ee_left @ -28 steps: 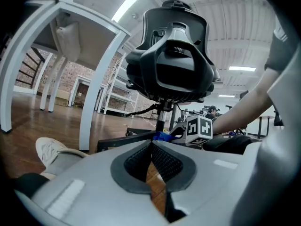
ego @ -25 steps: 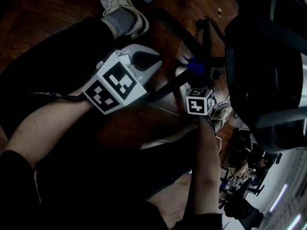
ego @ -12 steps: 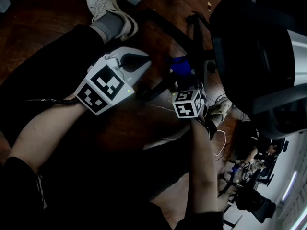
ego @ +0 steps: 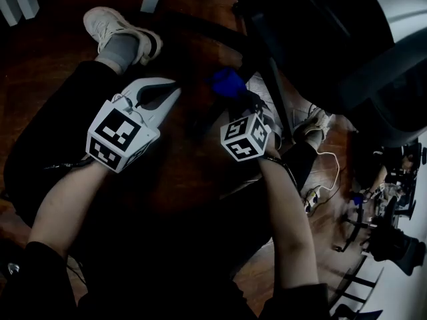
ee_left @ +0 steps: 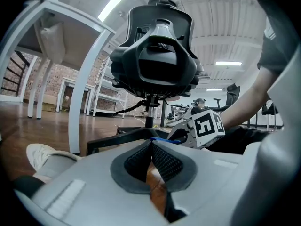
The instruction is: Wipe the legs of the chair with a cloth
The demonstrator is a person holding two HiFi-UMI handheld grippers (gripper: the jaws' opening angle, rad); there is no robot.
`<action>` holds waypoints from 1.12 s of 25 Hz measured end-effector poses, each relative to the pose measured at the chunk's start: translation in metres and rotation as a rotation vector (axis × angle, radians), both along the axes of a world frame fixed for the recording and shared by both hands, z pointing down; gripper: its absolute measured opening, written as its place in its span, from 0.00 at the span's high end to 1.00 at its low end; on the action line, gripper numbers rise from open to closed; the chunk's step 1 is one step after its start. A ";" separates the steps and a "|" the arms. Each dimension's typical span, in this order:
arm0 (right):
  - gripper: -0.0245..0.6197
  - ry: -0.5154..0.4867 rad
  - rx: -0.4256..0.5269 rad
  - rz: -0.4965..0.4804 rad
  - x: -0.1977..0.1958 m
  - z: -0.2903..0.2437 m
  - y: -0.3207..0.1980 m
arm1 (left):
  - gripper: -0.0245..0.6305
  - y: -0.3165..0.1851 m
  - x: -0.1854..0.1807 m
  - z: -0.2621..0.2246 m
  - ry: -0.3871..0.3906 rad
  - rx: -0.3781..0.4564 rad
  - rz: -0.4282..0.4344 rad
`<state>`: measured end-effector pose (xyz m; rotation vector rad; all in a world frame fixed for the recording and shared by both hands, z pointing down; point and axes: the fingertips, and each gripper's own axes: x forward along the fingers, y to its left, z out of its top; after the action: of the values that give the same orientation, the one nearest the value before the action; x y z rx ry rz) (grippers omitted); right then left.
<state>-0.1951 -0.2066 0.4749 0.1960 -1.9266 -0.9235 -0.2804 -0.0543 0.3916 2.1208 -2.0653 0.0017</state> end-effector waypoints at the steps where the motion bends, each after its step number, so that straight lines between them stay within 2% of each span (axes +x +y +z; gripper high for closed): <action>1: 0.83 0.001 -0.008 -0.009 0.001 0.002 0.005 | 0.96 -0.002 0.001 0.001 -0.003 -0.003 0.005; 6: 0.83 0.010 -0.026 -0.073 0.014 0.010 0.033 | 0.96 -0.004 0.009 0.007 -0.033 -0.020 0.029; 11: 0.83 0.020 -0.040 -0.099 0.017 0.015 0.052 | 0.96 0.001 0.007 0.006 0.019 -0.022 0.026; 17: 0.83 0.045 -0.051 -0.147 0.022 0.020 0.068 | 0.96 0.005 0.009 0.015 0.006 -0.059 0.033; 22: 0.83 0.033 -0.086 -0.141 0.026 0.020 0.076 | 0.96 0.006 0.009 0.019 0.006 -0.072 0.040; 24: 0.83 0.039 -0.065 -0.162 0.025 0.021 0.081 | 0.96 0.008 0.007 0.020 0.052 -0.072 0.032; 27: 0.83 0.044 -0.054 -0.179 0.024 0.023 0.085 | 0.96 0.009 -0.002 0.021 0.183 -0.066 -0.001; 28: 0.83 0.042 -0.057 -0.178 0.024 0.023 0.086 | 0.96 0.009 -0.005 0.022 0.188 -0.070 -0.012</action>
<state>-0.1709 -0.1211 0.4981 -0.0296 -1.9515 -0.9793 -0.2851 -0.0453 0.4135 1.9854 -1.9410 -0.1211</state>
